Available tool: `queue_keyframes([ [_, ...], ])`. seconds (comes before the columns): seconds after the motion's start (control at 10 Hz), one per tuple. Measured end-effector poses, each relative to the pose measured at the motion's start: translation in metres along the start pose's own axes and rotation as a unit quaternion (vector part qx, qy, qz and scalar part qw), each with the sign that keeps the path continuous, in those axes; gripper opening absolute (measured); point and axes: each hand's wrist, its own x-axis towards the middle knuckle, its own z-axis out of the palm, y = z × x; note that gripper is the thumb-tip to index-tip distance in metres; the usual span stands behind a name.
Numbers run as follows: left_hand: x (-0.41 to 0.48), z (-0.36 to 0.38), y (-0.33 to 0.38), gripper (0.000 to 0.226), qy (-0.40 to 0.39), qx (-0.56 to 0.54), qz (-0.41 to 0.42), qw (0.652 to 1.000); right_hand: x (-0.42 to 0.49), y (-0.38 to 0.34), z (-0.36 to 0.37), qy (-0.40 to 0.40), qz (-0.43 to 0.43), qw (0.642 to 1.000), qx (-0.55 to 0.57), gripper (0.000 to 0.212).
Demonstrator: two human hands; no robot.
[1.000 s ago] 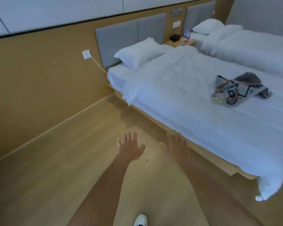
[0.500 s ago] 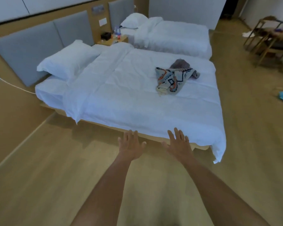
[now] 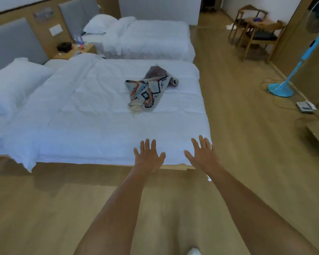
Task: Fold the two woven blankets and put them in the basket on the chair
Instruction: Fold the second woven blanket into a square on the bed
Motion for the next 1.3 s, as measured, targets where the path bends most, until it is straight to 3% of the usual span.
queue_keyframes([
  [0.4,0.122,0.006,0.109,0.069,-0.033,0.018,-0.018,0.999,0.119,0.113,-0.023,-0.032,-0.011,0.999,-0.01,0.066],
  [0.7,0.282,0.001,0.171,0.071,-0.038,-0.001,-0.024,0.999,0.271,0.177,-0.044,-0.039,-0.017,0.998,-0.04,0.067],
  [1.3,0.508,-0.041,0.306,0.071,-0.033,-0.016,-0.088,0.996,0.526,0.291,-0.103,-0.034,-0.088,0.995,-0.013,0.066],
])
